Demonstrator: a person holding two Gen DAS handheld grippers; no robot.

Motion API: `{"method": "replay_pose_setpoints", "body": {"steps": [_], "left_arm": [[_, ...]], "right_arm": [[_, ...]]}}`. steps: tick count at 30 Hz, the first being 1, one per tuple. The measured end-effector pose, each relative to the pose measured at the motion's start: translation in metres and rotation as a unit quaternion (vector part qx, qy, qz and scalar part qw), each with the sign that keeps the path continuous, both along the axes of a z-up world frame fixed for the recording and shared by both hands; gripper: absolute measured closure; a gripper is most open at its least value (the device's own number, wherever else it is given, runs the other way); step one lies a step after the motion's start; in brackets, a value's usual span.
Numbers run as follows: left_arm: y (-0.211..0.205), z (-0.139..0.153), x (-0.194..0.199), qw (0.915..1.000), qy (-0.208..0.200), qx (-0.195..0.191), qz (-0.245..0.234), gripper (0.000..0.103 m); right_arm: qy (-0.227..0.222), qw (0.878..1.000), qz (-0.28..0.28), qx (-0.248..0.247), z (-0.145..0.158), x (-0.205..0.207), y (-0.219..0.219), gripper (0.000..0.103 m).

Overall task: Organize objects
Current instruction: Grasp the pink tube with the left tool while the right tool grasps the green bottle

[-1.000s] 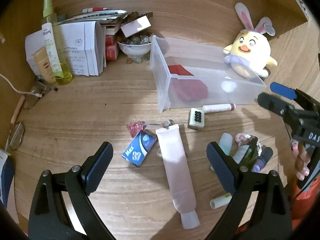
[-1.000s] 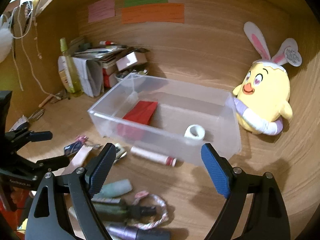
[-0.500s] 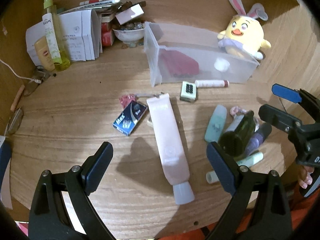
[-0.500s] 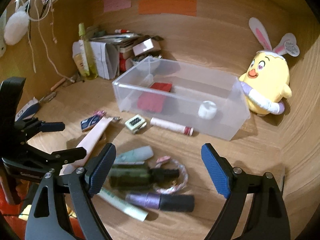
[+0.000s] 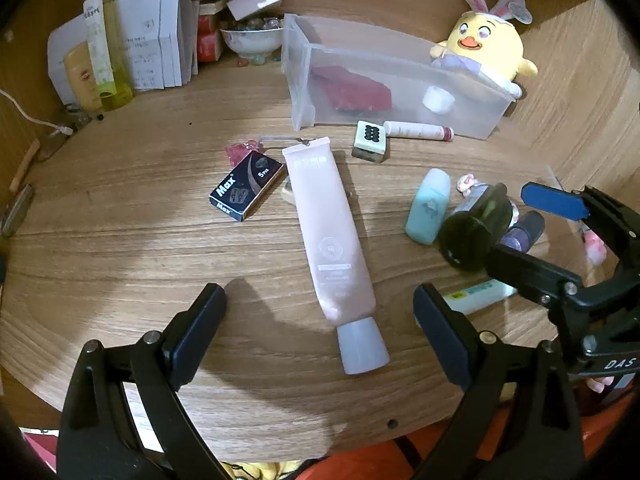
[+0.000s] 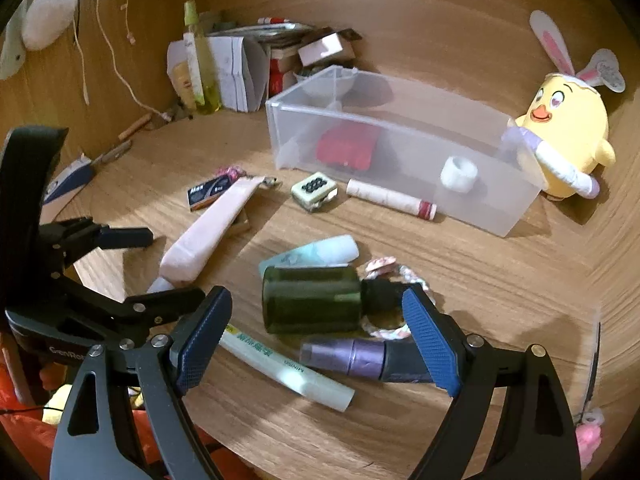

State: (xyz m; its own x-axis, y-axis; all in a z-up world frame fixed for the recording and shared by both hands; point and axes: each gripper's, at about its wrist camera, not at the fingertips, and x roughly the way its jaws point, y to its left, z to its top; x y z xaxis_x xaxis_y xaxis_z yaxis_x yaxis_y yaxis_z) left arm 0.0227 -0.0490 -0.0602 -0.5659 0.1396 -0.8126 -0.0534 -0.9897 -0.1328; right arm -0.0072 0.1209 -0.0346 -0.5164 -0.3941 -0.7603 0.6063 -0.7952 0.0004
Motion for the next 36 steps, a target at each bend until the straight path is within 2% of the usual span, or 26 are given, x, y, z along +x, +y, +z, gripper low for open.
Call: {"method": "replay_pose_setpoints", "body": {"steps": [6,8,12,15,18,20,28,33,35,36], "left_arm": [[-0.004,-0.002,0.002,0.9996,0.019,-0.015,0.013,0.010],[-0.005,-0.002,0.004,0.9993,0.025,-0.021,0.018,0.022],[-0.003,-0.001,0.003,0.9981,0.027,-0.044,0.032,0.037],[0.003,-0.001,0.004,0.9980,0.031,-0.051,0.023,0.049],[0.009,-0.001,0.005,0.9978,0.034,-0.055,0.012,0.064],[0.012,0.000,0.005,0.9978,0.036,-0.055,0.004,0.073],[0.002,0.002,0.004,0.9991,0.039,-0.016,0.007,0.073],[-0.003,0.014,0.009,0.9982,0.056,-0.012,0.019,0.073],[-0.005,0.020,0.010,0.9979,0.061,-0.007,0.020,0.083],[-0.006,0.023,0.010,0.9977,0.065,-0.005,0.021,0.083]], "right_arm": [[-0.007,1.000,-0.007,-0.002,-0.009,-0.005,-0.001,0.018],[-0.007,1.000,-0.012,-0.003,-0.011,-0.007,-0.001,0.018],[-0.019,1.000,-0.017,-0.016,-0.015,-0.011,0.000,0.021],[-0.022,0.999,-0.018,-0.020,-0.015,-0.013,0.000,0.031],[-0.022,0.999,-0.017,-0.025,-0.014,-0.013,0.001,0.032],[-0.019,0.999,-0.015,-0.030,-0.013,-0.012,0.001,0.049],[-0.009,0.999,-0.021,-0.037,-0.010,-0.010,0.006,0.049],[0.004,0.998,-0.030,-0.048,-0.001,-0.012,0.014,0.050],[0.008,0.998,-0.031,-0.053,0.002,-0.012,0.016,0.050],[0.011,0.998,-0.032,-0.056,0.004,-0.013,0.017,0.050]]}}
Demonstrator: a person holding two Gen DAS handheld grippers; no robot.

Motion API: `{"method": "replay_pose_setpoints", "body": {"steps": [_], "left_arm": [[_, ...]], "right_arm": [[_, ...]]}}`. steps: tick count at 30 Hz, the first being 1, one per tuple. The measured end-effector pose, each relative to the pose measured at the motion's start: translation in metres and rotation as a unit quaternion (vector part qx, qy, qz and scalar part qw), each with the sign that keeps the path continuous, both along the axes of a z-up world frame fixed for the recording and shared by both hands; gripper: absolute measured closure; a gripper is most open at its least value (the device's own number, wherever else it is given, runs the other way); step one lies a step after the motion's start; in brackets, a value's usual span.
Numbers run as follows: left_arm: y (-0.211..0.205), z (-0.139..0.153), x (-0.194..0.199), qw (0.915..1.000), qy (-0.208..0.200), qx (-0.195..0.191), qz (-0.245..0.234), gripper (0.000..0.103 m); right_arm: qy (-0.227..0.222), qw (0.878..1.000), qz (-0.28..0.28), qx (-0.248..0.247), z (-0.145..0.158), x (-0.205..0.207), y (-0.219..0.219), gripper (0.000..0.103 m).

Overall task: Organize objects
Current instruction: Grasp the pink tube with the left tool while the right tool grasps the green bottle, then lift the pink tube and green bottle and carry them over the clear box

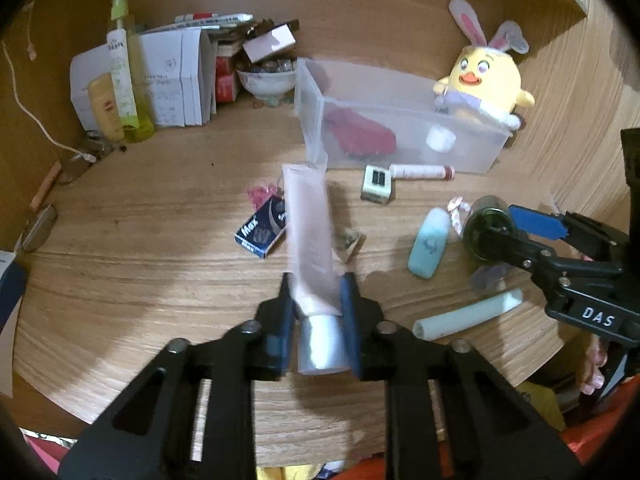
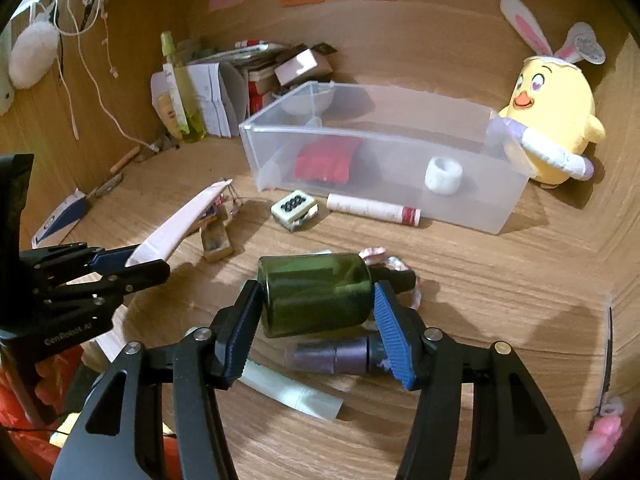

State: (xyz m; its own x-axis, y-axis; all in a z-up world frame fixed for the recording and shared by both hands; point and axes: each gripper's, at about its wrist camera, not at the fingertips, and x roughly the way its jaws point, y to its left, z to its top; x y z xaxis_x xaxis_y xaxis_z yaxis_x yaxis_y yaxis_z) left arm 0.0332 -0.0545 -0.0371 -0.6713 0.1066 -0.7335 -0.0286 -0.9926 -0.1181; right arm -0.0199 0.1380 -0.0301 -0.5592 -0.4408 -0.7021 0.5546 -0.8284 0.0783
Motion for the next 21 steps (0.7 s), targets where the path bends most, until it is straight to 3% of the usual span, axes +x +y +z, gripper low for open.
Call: {"method": "replay_pose_setpoints", "body": {"steps": [5,12,17,21], "left_arm": [[0.001,0.007,-0.001,0.9999,0.009,-0.002,-0.004,0.084],[-0.003,-0.009,-0.015,0.9995,-0.027,0.010,-0.016,0.083],[-0.003,-0.010,-0.023,0.9992,-0.028,0.021,-0.021,0.064],[0.004,-0.018,-0.033,0.9988,-0.040,0.009,-0.026,0.064]], "right_arm": [[0.014,1.000,-0.004,-0.006,0.007,-0.001,0.001,0.050],[0.014,1.000,-0.006,-0.008,0.009,-0.004,0.004,0.050],[0.015,1.000,-0.007,-0.009,0.010,-0.005,0.006,0.050],[0.017,1.000,-0.008,-0.010,0.010,-0.006,0.006,0.050]]}}
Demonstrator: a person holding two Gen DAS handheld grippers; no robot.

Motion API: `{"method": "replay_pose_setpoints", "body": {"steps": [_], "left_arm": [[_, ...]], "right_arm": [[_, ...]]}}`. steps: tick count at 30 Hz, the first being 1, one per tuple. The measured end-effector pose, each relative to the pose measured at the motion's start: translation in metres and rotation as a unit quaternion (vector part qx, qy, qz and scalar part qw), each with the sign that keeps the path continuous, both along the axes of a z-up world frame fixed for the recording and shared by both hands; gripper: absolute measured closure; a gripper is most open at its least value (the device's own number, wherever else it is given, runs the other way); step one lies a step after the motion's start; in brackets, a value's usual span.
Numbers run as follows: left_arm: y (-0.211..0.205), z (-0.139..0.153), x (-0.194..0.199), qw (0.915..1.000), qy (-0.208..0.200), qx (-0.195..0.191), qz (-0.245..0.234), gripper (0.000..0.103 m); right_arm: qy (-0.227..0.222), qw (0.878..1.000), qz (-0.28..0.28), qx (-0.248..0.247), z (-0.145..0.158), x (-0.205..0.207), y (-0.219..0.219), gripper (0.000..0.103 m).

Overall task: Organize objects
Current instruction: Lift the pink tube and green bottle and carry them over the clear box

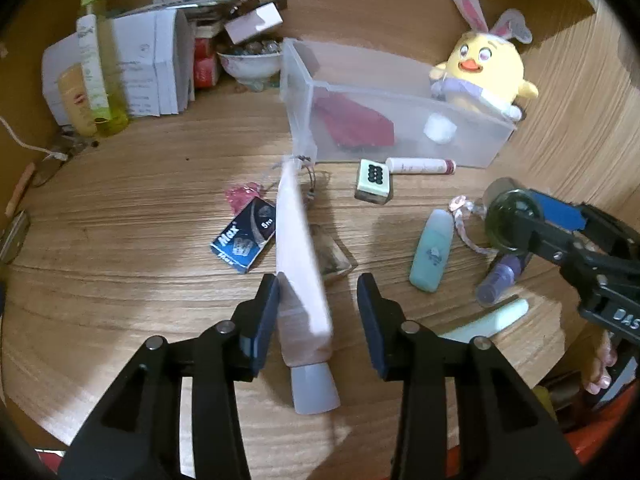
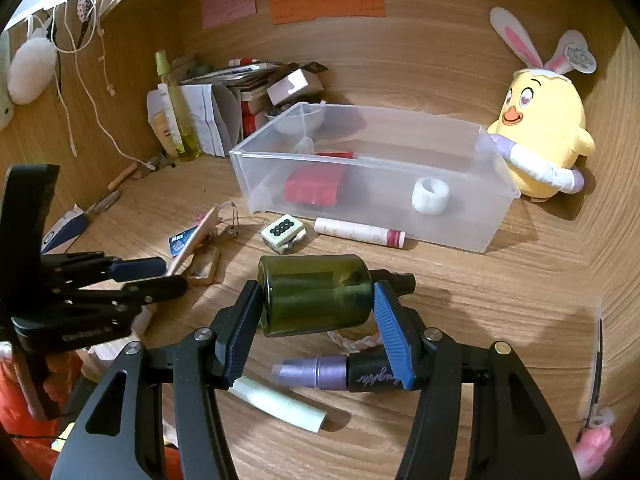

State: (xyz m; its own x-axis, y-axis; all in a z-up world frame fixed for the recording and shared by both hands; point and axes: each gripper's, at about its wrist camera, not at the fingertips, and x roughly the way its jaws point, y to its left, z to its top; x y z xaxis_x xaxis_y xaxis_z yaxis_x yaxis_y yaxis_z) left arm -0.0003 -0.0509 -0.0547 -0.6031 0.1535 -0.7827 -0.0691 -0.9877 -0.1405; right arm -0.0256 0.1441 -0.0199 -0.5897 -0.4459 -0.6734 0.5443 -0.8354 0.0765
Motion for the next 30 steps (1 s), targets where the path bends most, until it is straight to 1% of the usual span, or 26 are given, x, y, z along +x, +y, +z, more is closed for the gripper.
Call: {"method": "replay_pose_setpoints", "body": {"steps": [2,3,4,5,6,7,9,10,13,17,24,26,27,28,30], "left_arm": [[-0.001,-0.005,-0.006,1.0000,-0.007,-0.002,0.001,0.064],[-0.002,-0.005,-0.007,1.0000,0.000,-0.006,0.004,0.064],[-0.003,-0.005,-0.008,1.0000,-0.001,-0.006,0.005,0.068],[-0.004,-0.005,-0.008,1.0000,0.000,-0.002,0.005,0.073],[-0.006,-0.005,-0.009,1.0000,-0.001,0.006,0.003,0.076],[-0.008,-0.005,-0.009,0.9999,-0.001,0.012,0.003,0.082],[-0.010,-0.004,-0.006,0.9999,0.002,0.011,0.008,0.089],[-0.011,-0.003,-0.005,0.9999,0.003,0.008,0.011,0.097],[-0.014,0.003,0.000,0.9997,0.010,0.020,0.012,0.098],[-0.013,0.017,0.005,0.9993,0.029,0.013,0.018,0.098],[-0.004,0.047,0.010,0.9973,0.070,0.019,0.004,0.098],[-0.002,0.055,0.009,0.9962,0.084,0.022,0.001,0.098],[-0.001,0.059,0.008,0.9955,0.092,0.024,-0.001,0.098],[0.000,0.063,0.006,0.9949,0.098,0.025,-0.001,0.098],[0.003,0.067,0.005,0.9941,0.105,0.027,-0.003,0.098]], "right_arm": [[0.000,1.000,0.000,-0.001,0.000,-0.001,0.000,0.050],[0.001,1.000,-0.001,-0.001,0.000,-0.001,0.000,0.050],[0.001,1.000,0.000,-0.001,0.000,-0.001,0.001,0.050],[0.001,1.000,0.000,-0.002,0.001,-0.002,0.001,0.050],[0.002,1.000,-0.001,-0.001,0.001,-0.002,0.001,0.050],[0.003,1.000,-0.002,-0.001,0.001,-0.003,0.002,0.050],[0.003,1.000,-0.004,0.000,0.000,-0.005,0.003,0.050],[0.002,1.000,-0.004,0.000,0.000,-0.005,0.003,0.050],[0.002,1.000,-0.007,-0.003,0.001,-0.008,0.005,0.050],[0.008,1.000,-0.009,-0.006,0.004,-0.010,0.006,0.050],[0.031,0.999,-0.018,-0.017,0.019,-0.014,0.010,0.050],[0.038,0.999,-0.020,-0.020,0.024,-0.016,0.011,0.052],[0.042,0.999,-0.022,-0.022,0.027,-0.017,0.012,0.056],[0.046,0.998,-0.023,-0.023,0.029,-0.018,0.013,0.066],[0.047,0.998,-0.021,-0.024,0.033,-0.023,0.013,0.069]]}}
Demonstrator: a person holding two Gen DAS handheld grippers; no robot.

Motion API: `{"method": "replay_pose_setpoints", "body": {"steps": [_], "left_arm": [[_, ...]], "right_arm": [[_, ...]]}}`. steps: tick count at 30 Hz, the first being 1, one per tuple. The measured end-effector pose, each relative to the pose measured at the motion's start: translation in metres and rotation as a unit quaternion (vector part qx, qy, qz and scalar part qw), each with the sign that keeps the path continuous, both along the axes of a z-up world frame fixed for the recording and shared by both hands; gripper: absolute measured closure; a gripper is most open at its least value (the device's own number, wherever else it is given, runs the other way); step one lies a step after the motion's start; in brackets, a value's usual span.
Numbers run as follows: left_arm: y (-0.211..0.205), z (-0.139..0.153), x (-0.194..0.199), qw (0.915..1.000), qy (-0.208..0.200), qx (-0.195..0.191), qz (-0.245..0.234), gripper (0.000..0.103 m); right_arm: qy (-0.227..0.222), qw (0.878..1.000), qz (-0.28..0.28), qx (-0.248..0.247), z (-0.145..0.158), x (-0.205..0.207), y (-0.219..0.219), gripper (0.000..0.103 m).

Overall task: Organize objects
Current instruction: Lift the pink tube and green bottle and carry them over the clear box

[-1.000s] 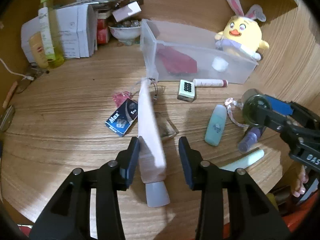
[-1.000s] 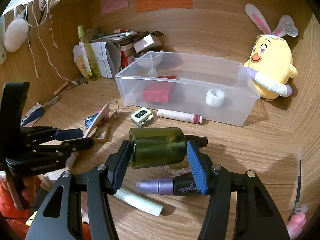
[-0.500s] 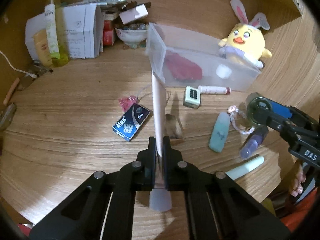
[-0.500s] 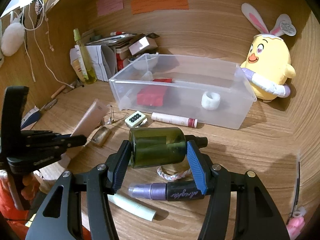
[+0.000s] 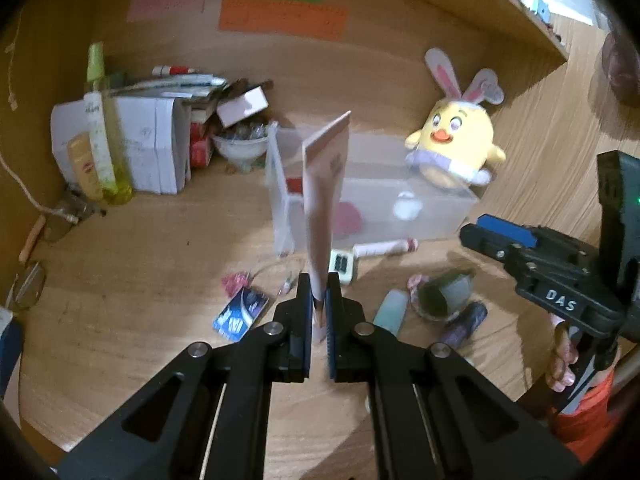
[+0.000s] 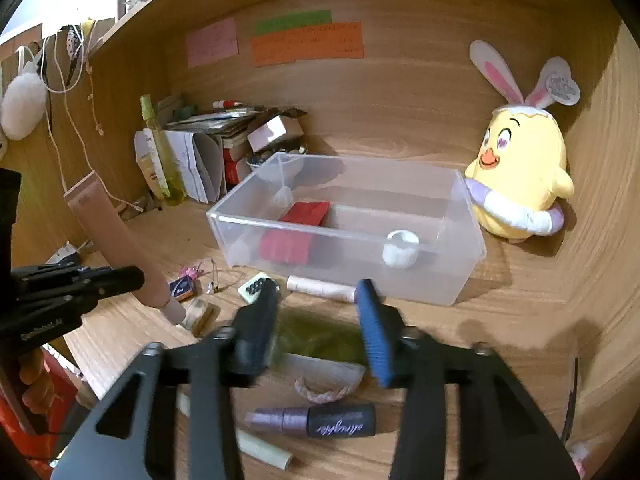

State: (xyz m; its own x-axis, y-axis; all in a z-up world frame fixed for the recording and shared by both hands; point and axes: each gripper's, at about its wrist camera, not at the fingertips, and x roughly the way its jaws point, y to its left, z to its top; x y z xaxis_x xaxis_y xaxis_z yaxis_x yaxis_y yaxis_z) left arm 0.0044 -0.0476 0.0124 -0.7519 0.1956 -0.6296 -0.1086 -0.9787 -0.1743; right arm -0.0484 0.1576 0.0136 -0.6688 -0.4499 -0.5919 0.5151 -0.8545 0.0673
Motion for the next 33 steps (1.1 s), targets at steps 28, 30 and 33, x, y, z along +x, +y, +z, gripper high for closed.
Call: {"method": "replay_pose_setpoints", "body": {"steps": [28,30,33], "left_arm": [[0.004,0.050,-0.061,0.9976,0.062,0.029,0.002,0.098],[0.005,0.052,-0.066,0.9975,0.065,0.027,0.002,0.098],[0.009,0.055,-0.075,0.9974,0.069,0.022,0.001,0.098]], "right_arm": [[-0.057,0.996,0.016,0.068,-0.055,-0.029,-0.016,0.050],[-0.058,0.996,0.011,0.060,-0.054,-0.030,-0.012,0.050],[-0.055,0.998,0.005,0.043,-0.046,-0.029,-0.002,0.050]]}}
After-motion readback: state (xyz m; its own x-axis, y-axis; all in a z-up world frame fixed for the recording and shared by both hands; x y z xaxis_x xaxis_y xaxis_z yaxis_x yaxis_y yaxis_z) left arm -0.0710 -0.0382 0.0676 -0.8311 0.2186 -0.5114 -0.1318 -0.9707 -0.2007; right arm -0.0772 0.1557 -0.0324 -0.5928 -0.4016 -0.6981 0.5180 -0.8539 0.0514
